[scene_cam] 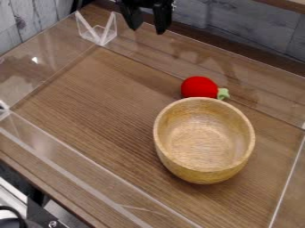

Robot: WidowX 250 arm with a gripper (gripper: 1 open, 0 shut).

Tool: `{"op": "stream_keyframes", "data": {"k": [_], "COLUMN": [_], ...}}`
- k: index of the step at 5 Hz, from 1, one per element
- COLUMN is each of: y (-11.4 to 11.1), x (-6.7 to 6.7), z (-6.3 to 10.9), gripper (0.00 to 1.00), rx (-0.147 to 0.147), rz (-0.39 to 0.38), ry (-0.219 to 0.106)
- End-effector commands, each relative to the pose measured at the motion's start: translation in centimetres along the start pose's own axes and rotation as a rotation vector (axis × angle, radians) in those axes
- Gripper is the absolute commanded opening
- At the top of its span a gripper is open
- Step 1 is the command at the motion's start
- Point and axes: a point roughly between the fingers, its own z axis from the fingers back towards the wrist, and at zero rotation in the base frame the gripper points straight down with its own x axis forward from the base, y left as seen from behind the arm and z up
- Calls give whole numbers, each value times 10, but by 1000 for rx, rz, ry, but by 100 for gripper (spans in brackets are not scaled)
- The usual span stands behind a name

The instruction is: Move the red fruit to the right

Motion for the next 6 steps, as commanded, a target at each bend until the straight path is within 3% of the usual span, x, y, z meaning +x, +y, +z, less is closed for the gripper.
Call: {"op": "stream_keyframes", "data": {"k": [1,2,5,6], "y": [1,6,-14,-14], "x": [12,17,12,13], "z": [4,1,-11,-5], "gripper": [100,100,100,100], "rx": [7,1,-5,-21], "rz": [-51,-84,-101,-181], "ry": [-34,-32,-39,-38]}}
